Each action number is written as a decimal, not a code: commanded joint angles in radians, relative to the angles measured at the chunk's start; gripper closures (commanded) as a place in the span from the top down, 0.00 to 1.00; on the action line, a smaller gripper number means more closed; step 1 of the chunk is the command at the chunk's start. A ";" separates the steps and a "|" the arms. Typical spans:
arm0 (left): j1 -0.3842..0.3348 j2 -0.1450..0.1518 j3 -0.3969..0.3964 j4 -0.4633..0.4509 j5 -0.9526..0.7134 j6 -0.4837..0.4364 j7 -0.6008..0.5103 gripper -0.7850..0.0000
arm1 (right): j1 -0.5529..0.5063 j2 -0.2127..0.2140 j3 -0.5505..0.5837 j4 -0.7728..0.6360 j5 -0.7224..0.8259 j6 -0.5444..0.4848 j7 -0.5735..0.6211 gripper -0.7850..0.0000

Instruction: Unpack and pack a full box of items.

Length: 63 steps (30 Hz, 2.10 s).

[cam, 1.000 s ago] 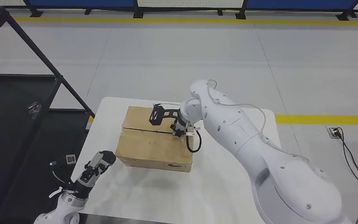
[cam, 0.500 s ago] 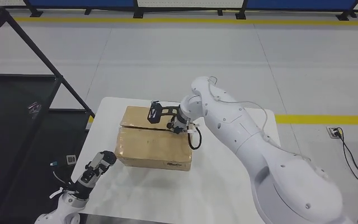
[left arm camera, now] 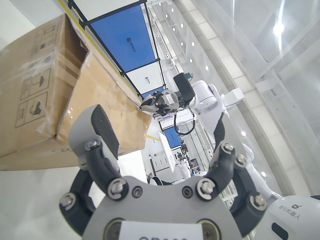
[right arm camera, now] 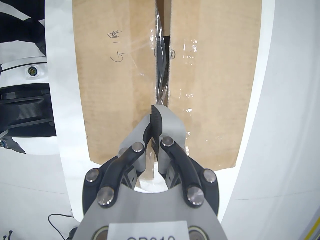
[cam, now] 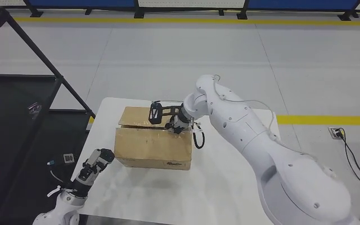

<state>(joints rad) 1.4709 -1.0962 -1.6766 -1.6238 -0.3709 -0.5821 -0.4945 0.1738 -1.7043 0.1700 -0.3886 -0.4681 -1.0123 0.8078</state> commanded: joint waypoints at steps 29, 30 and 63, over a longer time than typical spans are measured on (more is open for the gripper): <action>-0.223 -0.017 0.102 0.084 0.086 0.223 0.106 1.00 | -0.021 0.303 0.000 -0.474 0.126 0.000 -0.032 0.00; -0.227 -0.017 0.106 0.086 0.091 0.228 0.109 1.00 | -0.022 0.311 0.000 -0.484 0.126 0.000 -0.035 0.00; -0.156 -0.014 0.021 -0.046 0.114 0.219 0.110 0.00 | -0.033 0.385 0.000 -0.587 0.162 0.000 -0.003 0.00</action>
<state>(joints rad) 1.3093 -1.1100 -1.6573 -1.6576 -0.3009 -0.3781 -0.4148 0.1415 -1.3188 0.1700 -0.9758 -0.3067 -1.0123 0.8030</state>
